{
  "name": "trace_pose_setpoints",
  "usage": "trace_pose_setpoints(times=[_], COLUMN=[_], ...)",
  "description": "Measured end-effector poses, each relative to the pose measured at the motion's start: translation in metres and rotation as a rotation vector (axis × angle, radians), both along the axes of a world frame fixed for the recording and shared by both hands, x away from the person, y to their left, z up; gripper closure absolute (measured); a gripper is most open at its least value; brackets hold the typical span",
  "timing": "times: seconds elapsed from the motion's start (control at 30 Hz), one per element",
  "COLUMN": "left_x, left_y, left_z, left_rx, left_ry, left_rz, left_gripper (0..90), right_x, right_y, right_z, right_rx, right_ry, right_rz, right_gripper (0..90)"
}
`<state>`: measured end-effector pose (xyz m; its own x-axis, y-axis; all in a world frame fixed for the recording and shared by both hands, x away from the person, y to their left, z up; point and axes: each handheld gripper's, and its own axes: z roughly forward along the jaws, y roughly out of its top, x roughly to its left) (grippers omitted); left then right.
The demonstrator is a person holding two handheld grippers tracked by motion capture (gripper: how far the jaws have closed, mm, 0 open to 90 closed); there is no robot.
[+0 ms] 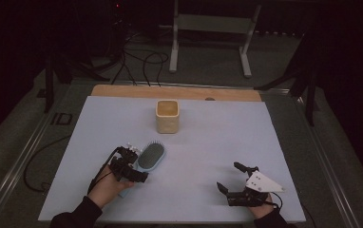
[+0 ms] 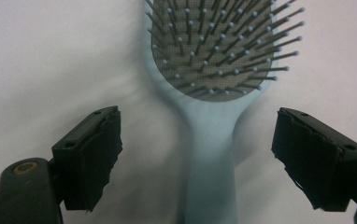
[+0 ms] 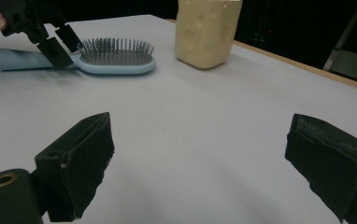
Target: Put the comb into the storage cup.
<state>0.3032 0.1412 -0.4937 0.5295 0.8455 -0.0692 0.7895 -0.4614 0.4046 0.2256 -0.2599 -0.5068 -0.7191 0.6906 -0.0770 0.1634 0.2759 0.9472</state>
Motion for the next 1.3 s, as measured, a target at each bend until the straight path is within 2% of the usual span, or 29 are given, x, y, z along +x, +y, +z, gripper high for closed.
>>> trace_pose_setpoints(times=[0.07,0.1,0.17,0.27,0.3,0.37,0.4,0.63,0.97,1.13,1.3], left_x=[0.001,0.001,0.001,0.001,0.002,0.002,0.002,0.003,0.008,0.011,0.012], left_y=[-0.001,-0.002,-0.003,-0.004,-0.003,-0.002,-0.002,-0.009,-0.013,-0.011,-0.013], left_z=[-0.001,-0.002,-0.003,-0.004,-0.003,-0.002,-0.002,0.0,0.002,0.002,0.003], left_rx=[0.01,0.019,0.028,0.029,0.024,-0.002,0.005,0.059,0.081,0.065,0.099], left_ry=[0.001,0.003,0.006,0.0,0.005,0.02,0.022,0.034,0.083,0.109,0.109], left_rz=[-0.006,-0.006,-0.007,-0.031,-0.033,-0.035,-0.042,-0.048,-0.041,-0.025,-0.029], left_gripper=[20.4,25.3,26.1,35.4,40.0,43.5,46.5,50.7,55.9,58.9,63.8], right_x=[0.0,0.0,0.0,-0.001,0.0,0.0,0.0,-0.001,-0.001,-0.001,-0.001], right_y=[0.0,0.0,0.0,0.0,-0.001,-0.001,-0.001,-0.001,-0.001,-0.002,-0.001], right_z=[0.001,0.0,0.0,0.001,0.001,0.001,0.001,0.001,0.002,0.002,0.002], right_rx=[-0.002,-0.003,-0.001,0.001,0.001,0.004,0.001,0.002,0.003,0.001,0.001], right_ry=[-0.004,-0.001,-0.001,-0.005,-0.005,-0.001,-0.003,-0.007,-0.005,-0.004,-0.003], right_rz=[0.0,0.0,0.0,-0.002,-0.003,-0.004,-0.005,-0.008,-0.011,-0.016,-0.015], right_gripper=[7.5,7.5,7.5,7.5,7.5,7.5,7.5,7.5,7.6,7.6,7.5])
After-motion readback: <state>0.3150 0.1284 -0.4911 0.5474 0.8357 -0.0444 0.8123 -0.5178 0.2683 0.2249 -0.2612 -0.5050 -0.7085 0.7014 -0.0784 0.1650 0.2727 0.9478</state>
